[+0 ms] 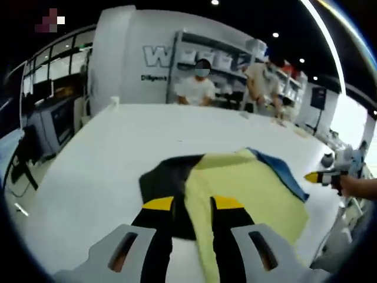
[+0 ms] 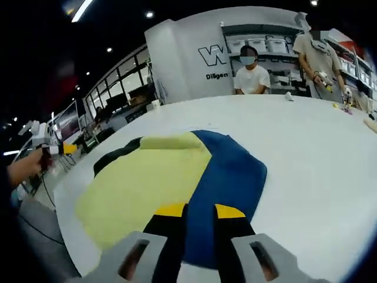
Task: Fold the garment on the visible template until the final outline fits inside the template.
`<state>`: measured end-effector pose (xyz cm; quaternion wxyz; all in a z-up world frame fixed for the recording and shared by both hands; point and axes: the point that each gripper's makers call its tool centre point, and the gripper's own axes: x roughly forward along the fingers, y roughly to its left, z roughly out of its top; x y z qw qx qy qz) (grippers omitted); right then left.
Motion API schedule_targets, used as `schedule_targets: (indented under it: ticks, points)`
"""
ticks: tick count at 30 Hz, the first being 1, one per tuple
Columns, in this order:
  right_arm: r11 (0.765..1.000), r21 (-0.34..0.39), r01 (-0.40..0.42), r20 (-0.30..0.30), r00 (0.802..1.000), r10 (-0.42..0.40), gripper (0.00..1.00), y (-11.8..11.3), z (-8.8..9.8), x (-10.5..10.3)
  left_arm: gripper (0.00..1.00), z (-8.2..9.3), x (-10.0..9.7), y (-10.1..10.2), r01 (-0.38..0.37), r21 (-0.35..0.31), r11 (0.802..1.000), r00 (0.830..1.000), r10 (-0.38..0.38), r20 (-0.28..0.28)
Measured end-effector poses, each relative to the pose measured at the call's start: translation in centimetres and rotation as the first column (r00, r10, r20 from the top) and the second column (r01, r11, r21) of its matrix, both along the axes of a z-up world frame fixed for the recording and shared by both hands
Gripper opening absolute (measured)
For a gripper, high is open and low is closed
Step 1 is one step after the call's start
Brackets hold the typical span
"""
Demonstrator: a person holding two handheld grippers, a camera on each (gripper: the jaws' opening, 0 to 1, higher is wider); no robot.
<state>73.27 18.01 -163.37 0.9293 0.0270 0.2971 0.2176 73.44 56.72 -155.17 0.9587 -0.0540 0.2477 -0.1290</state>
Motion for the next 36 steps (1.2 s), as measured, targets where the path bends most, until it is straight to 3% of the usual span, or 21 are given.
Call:
schedule_targets:
  ticks: [3,6,11,13,17,27,30,32,35,36]
  points:
    - [0.995,-0.094,-0.044,-0.004,0.999,0.044,0.14,0.6,-1.9,-1.8,0.22,0.6,-1.3,-1.1,0.009,-0.019,1.0,1.0,-0.009,0.007]
    - [0.987,-0.143,-0.078,0.019,0.997,0.081,0.15,1.5,-2.0,-2.7,0.22,1.0,-2.6,-1.5,0.013,-0.027,1.0,1.0,-0.013,0.019]
    - [0.987,-0.14,-0.082,0.037,0.995,0.088,0.16,2.5,-1.8,-3.8,0.22,1.2,-3.5,-1.5,0.014,-0.023,1.0,1.0,-0.014,0.02]
    - [0.973,-0.194,-0.124,0.049,0.989,0.136,0.15,3.1,-1.9,-4.3,0.22,1.3,-4.1,-1.5,0.013,-0.021,1.0,1.0,-0.012,0.019]
    - [0.946,-0.295,-0.137,0.038,0.987,0.154,0.15,2.7,-3.0,-4.4,0.23,0.8,-4.5,-1.3,0.016,-0.004,1.0,1.0,-0.016,0.004]
    - [0.906,-0.397,-0.148,0.057,0.981,0.185,0.13,2.6,-4.3,-4.1,0.22,0.1,-5.9,-1.4,0.018,-0.003,1.0,1.0,-0.018,-0.013]
    - [0.875,-0.451,-0.176,0.071,0.97,0.232,0.09,2.8,-4.5,-4.1,0.22,0.0,-6.2,-1.2,0.019,0.003,1.0,1.0,-0.019,-0.013]
    - [0.879,-0.443,-0.176,0.068,0.971,0.229,0.0,2.7,-4.8,-4.0,0.22,-0.1,-6.3,-1.2,0.021,0.001,1.0,1.0,-0.021,-0.016]
    - [0.888,-0.436,-0.146,0.085,0.976,0.202,0.0,2.2,-4.1,-3.7,0.22,-0.1,-6.7,-1.3,0.024,0.007,1.0,1.0,-0.024,-0.018]
    - [0.907,-0.402,-0.127,0.087,0.981,0.176,0.0,2.0,-3.9,-3.6,0.22,-0.1,-6.8,-1.3,0.023,0.006,1.0,1.0,-0.023,-0.018]
